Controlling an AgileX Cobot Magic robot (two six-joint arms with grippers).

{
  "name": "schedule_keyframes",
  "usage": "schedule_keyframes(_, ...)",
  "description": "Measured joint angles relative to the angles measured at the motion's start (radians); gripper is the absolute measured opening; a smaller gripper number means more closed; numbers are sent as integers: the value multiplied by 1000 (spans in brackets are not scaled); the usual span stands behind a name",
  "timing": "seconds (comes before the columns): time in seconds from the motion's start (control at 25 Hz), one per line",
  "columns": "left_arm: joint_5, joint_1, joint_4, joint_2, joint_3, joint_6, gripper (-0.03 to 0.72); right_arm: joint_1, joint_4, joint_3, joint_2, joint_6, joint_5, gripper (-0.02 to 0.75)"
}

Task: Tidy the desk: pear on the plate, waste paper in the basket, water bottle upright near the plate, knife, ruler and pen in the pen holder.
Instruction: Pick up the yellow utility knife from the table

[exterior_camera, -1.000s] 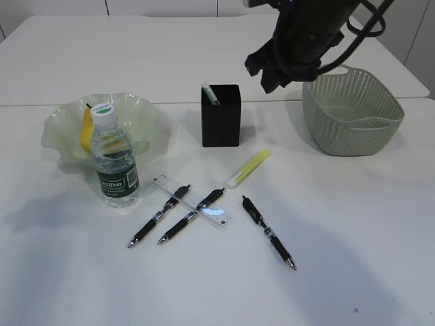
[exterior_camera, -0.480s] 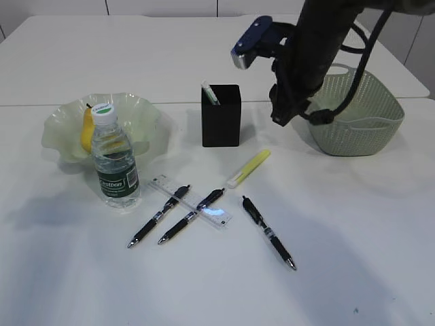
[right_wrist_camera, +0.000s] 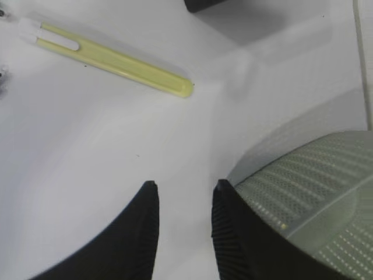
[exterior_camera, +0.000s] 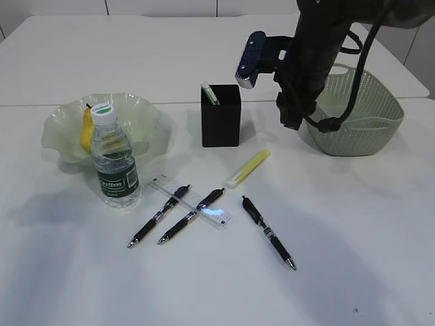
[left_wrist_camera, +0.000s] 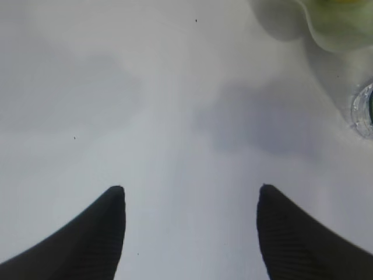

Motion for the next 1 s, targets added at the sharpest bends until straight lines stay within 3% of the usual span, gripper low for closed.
schedule_keyframes(0.28,-6,0,0,0,0,4,500,0,63,-2,38,-441,-75,235)
schedule_keyframes(0.56,-24,0,0,0,0,6,500,0,218,-3,124,-816,-76,235)
schedule_keyframes(0.72,-36,0,0,0,0,8,500,1,299,-9,155,-944,-72,235)
schedule_keyframes(1.0,-42,0,0,0,0,9,500,1,337,-31,206,-1031,-72,237)
